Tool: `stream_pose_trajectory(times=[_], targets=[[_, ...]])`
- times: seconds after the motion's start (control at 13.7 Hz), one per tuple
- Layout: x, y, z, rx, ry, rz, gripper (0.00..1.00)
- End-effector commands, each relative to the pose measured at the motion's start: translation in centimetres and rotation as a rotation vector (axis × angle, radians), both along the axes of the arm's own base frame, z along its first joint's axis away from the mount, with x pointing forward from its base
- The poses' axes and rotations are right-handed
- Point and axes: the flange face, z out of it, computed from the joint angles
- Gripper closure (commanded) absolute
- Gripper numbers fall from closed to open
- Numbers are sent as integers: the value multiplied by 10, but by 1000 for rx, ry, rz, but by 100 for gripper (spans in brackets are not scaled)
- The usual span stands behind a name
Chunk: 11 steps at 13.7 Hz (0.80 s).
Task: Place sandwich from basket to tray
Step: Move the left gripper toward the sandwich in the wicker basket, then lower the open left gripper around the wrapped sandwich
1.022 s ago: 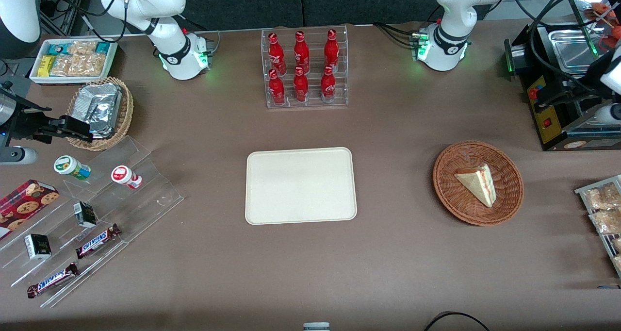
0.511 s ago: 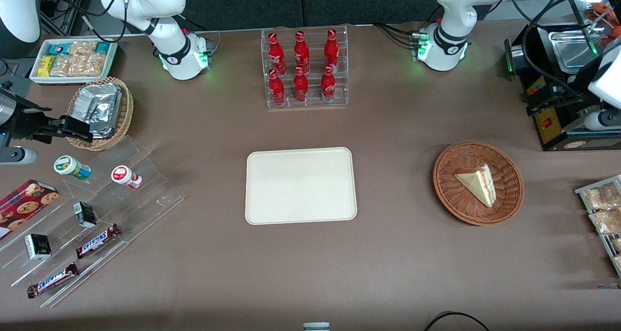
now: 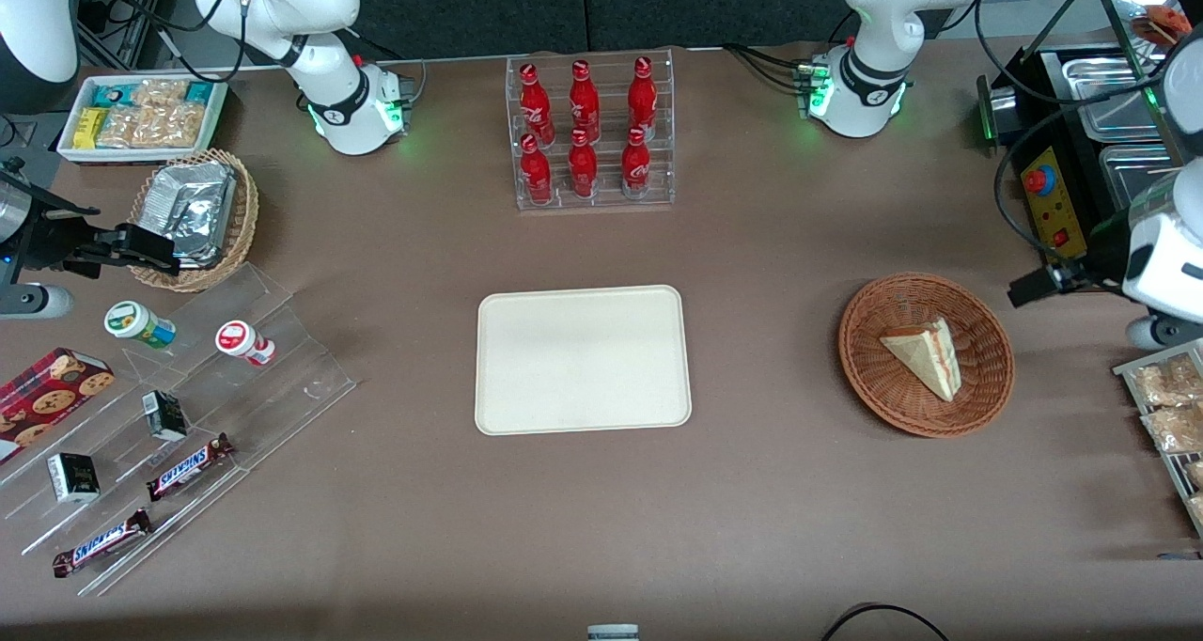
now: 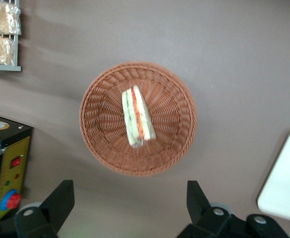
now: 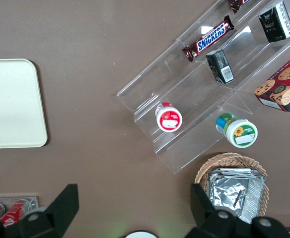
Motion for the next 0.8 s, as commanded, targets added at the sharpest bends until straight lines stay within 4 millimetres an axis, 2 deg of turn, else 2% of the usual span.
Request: stream_pose_trajectory(times=[0.0, 0.36, 0.73], targets=[[1, -1, -38, 10, -36, 164, 0], [3, -2, -97, 16, -59, 345, 0], [-13, -5, -156, 21, -56, 360, 0]])
